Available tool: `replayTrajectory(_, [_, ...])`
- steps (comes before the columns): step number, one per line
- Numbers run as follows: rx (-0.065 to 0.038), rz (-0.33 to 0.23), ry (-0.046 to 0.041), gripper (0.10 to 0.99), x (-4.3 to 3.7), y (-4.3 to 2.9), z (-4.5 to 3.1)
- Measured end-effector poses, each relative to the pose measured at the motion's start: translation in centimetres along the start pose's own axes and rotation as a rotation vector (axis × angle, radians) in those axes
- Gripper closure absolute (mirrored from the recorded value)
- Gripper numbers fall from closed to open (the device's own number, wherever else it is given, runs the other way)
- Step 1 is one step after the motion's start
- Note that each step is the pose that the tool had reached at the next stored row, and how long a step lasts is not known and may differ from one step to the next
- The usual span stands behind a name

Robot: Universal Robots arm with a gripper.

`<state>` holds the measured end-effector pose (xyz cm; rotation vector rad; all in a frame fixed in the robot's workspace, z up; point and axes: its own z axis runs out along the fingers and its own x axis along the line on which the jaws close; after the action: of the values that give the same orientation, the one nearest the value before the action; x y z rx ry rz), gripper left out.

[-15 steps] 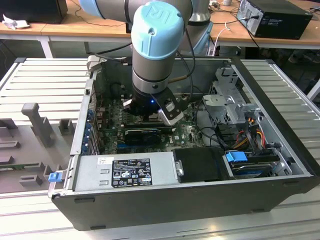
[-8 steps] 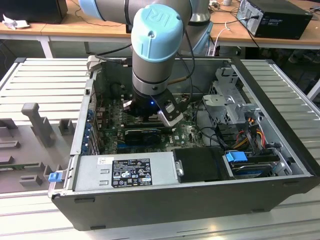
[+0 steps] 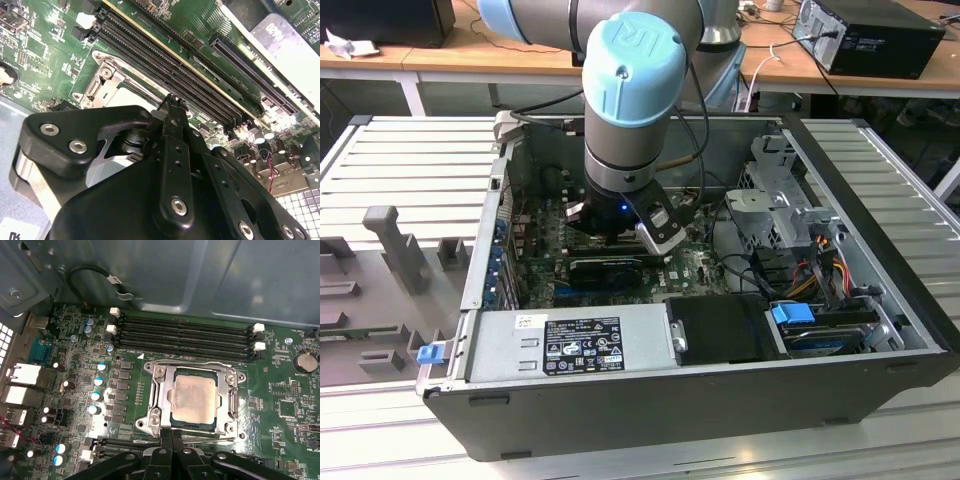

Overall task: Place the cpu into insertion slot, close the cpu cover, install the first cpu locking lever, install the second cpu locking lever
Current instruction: 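Install the second cpu locking lever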

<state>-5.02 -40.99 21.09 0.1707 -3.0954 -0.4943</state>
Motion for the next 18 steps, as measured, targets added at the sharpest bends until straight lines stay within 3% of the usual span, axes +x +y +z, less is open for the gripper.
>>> replayTrajectory(12, [-0.001, 0.000, -0.0001, 0.980, 0.05, -0.17, 0.10])
replayTrajectory(18, [-0.009, -0.001, -0.0007, 0.980, 0.66, -0.64, -0.04])
